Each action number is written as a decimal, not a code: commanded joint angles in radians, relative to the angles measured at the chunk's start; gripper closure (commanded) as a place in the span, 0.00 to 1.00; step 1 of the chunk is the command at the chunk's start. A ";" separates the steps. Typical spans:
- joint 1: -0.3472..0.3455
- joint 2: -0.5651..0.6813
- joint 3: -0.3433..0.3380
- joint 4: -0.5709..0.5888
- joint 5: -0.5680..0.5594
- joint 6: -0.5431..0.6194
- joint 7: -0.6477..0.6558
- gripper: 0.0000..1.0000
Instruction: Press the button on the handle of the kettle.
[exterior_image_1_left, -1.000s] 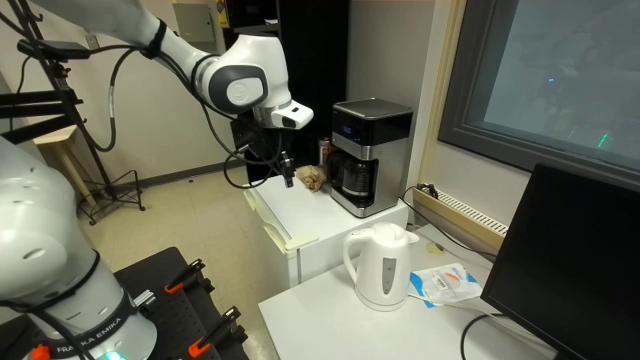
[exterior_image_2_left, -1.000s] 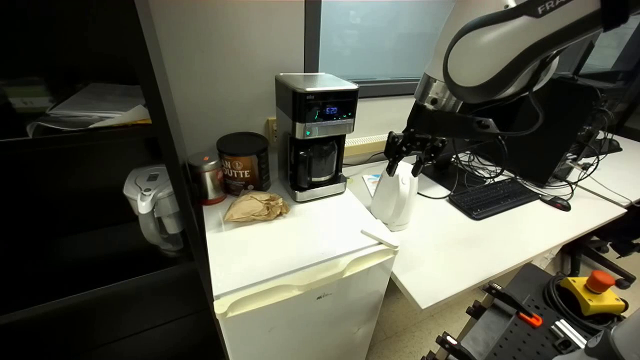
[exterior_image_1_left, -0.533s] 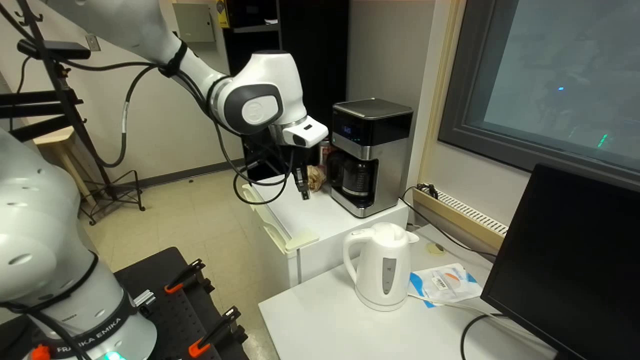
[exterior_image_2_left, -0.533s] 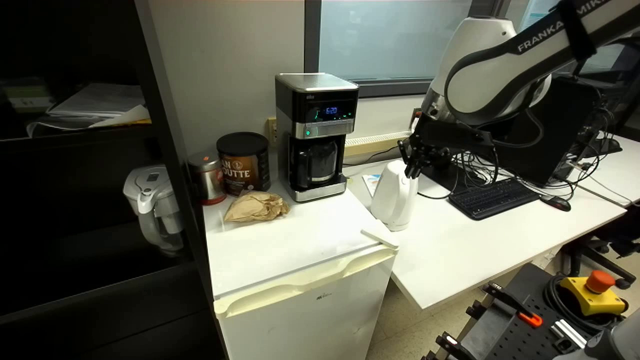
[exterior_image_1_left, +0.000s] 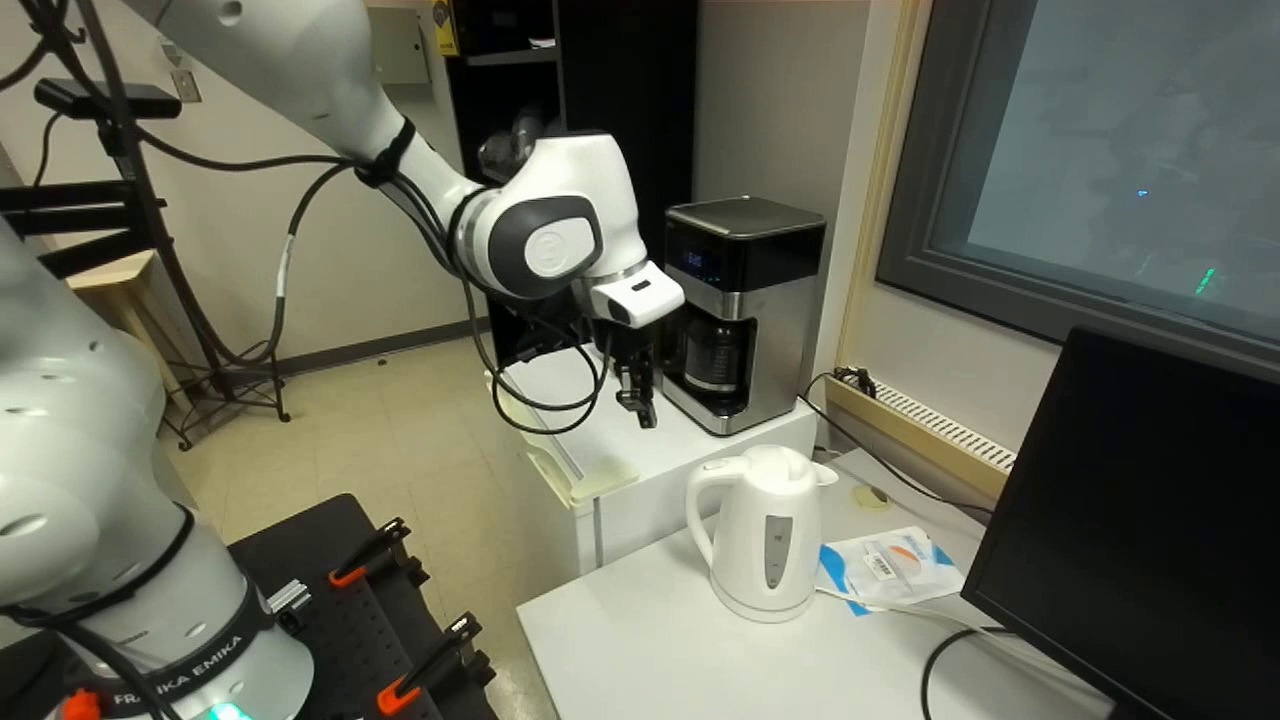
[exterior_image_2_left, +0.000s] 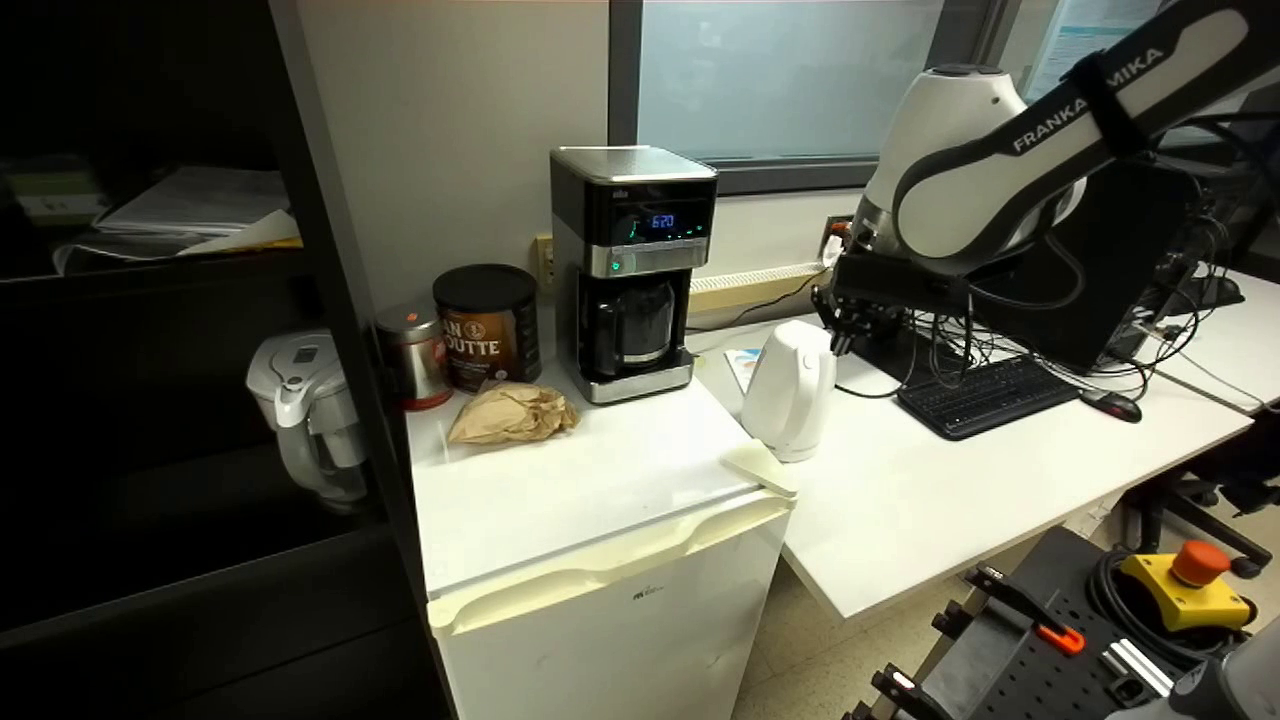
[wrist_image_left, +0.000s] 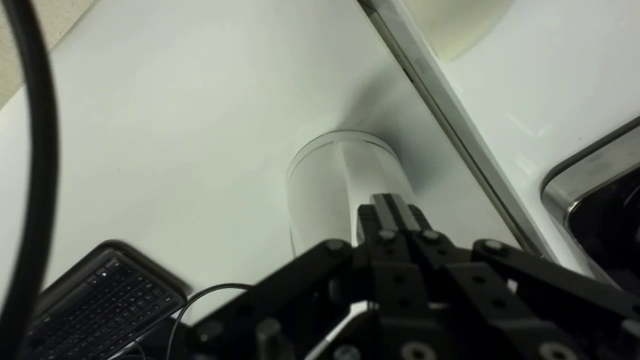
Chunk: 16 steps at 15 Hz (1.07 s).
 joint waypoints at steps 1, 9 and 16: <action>0.006 0.085 -0.034 0.071 -0.092 0.024 0.143 0.99; 0.070 0.236 -0.133 0.207 -0.199 0.017 0.339 0.99; 0.155 0.345 -0.207 0.294 -0.194 0.019 0.397 0.99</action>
